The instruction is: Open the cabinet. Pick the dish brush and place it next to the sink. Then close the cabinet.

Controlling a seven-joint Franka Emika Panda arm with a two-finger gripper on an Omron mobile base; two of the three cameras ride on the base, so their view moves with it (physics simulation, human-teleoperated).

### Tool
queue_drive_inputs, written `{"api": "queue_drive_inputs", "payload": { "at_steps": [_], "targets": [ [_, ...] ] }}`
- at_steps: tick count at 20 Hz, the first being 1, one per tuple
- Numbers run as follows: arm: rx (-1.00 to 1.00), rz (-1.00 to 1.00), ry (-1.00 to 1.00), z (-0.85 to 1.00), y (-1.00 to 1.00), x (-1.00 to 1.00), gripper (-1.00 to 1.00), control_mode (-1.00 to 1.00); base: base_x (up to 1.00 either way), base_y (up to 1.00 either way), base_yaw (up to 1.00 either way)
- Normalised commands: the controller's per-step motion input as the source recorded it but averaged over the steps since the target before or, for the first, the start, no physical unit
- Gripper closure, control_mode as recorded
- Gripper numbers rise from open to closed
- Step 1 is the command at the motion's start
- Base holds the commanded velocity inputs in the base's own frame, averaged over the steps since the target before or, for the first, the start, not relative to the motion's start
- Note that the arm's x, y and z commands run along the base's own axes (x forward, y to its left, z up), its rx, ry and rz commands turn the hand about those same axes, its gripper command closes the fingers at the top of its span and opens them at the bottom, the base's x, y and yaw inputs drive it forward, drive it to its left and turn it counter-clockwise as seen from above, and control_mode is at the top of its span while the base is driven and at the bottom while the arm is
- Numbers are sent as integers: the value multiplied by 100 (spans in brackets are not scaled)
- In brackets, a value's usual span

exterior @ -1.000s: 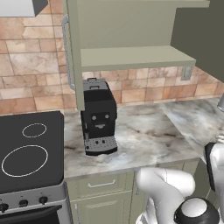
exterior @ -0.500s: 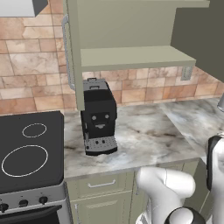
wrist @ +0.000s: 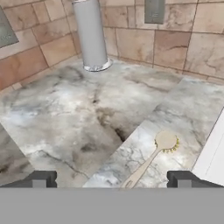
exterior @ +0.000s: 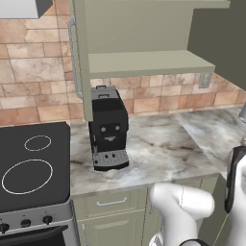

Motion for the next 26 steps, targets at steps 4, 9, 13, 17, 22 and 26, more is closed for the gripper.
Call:
{"api": "queue_drive_inputs", "payload": {
  "at_steps": [4, 9, 13, 17, 22, 26],
  "targets": [
    [7, 0, -31, 38, 11, 0, -100, -100, 0, 0, 0],
    [16, 0, -14, 46, 1, -7, -100, -100, 0, 0, 0],
    [23, 0, -3, 53, 0, -7, -100, -100, 0, 0, 0],
    [15, 0, -10, 52, 0, -6, -100, -100, 0, 0, 0],
    [5, 0, -18, 50, 0, -13, -100, -100, 0, 0, 0],
    [1, 0, -26, 43, 0, -14, -100, -100, 0, 0, 0]
  ]
}}
